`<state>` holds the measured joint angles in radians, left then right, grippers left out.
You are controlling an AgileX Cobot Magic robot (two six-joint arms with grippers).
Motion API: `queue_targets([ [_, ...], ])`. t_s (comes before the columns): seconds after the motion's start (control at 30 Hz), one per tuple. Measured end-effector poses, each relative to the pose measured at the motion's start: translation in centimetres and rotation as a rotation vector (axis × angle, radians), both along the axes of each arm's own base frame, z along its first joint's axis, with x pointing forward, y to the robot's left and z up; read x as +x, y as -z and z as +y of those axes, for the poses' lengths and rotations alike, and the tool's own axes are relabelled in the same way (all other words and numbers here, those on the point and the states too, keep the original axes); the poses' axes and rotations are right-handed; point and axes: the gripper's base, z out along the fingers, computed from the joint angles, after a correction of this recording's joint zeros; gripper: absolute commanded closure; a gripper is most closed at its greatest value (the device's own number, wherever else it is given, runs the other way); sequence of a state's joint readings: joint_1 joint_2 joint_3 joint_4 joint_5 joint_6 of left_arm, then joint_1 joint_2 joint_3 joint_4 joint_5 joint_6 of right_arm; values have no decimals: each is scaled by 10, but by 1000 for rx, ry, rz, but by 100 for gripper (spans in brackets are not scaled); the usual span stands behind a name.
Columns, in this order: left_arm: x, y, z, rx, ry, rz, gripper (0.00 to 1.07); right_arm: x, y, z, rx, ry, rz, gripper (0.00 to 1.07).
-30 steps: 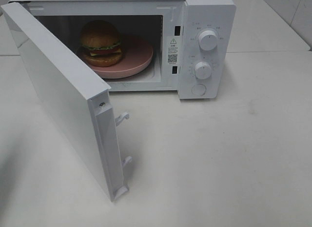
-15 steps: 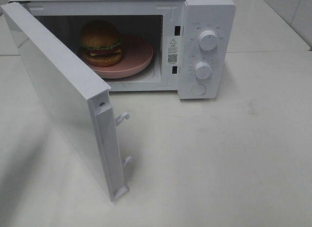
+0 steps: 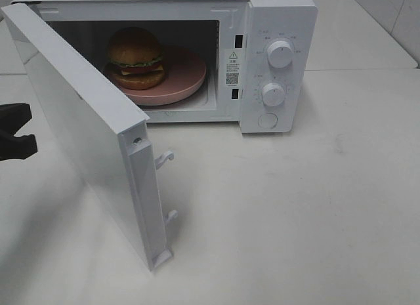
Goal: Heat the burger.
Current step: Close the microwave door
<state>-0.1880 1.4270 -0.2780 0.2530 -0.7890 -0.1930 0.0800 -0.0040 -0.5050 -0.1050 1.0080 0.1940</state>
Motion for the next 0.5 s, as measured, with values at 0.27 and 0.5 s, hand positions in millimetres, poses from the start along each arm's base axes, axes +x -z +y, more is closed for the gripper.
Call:
queue_targets([
  [0.27, 8, 3, -3, -38, 5, -6, 107, 0, 0, 0, 0, 0, 0, 32],
  [0.5, 11, 14, -19, -49, 62, 16, 107, 0, 0, 0, 0, 0, 0, 32],
])
